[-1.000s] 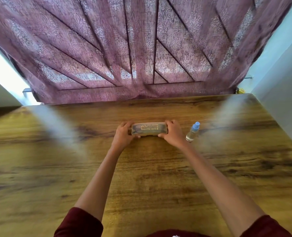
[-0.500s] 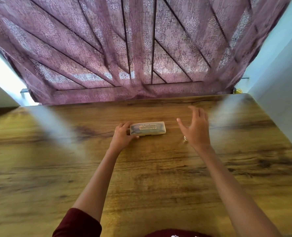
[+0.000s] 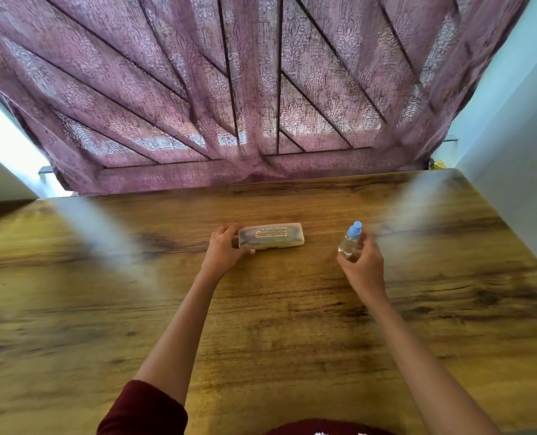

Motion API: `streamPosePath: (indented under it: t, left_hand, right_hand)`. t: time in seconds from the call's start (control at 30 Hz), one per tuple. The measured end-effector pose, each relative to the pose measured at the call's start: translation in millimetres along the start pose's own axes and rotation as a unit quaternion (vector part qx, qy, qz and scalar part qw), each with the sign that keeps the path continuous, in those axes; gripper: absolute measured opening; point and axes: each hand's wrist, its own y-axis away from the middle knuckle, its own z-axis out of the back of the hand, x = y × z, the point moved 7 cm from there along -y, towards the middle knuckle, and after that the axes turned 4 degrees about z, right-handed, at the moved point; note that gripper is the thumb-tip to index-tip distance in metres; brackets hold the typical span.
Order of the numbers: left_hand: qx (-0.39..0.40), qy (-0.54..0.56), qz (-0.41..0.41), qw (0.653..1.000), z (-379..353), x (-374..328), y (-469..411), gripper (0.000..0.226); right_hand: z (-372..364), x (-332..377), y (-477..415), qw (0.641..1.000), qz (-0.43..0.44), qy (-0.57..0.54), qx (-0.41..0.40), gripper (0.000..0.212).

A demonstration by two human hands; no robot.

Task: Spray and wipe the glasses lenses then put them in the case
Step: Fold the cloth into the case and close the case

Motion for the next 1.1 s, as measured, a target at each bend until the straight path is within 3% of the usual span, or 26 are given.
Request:
streamPosePath:
  t: [0.5, 0.77, 1.1]
  left_hand:
    - [-0.005, -0.011, 0.001, 1.000, -1, 1, -2, 0.070]
    - [-0.007, -0.012, 0.005, 1.000, 0, 2, -2, 0.070]
    - [-0.004, -0.011, 0.006, 1.000, 0, 3, -1, 0.069]
  right_hand:
    - [-10, 8, -6, 1.000, 0.026, -0.006, -0.005, 0.024]
    - [-30, 38, -19, 0.998, 0.064, -0.001, 0.017, 0.029]
    - [-42, 37, -26, 0.998, 0.050, 0.016, 0.037, 0.029]
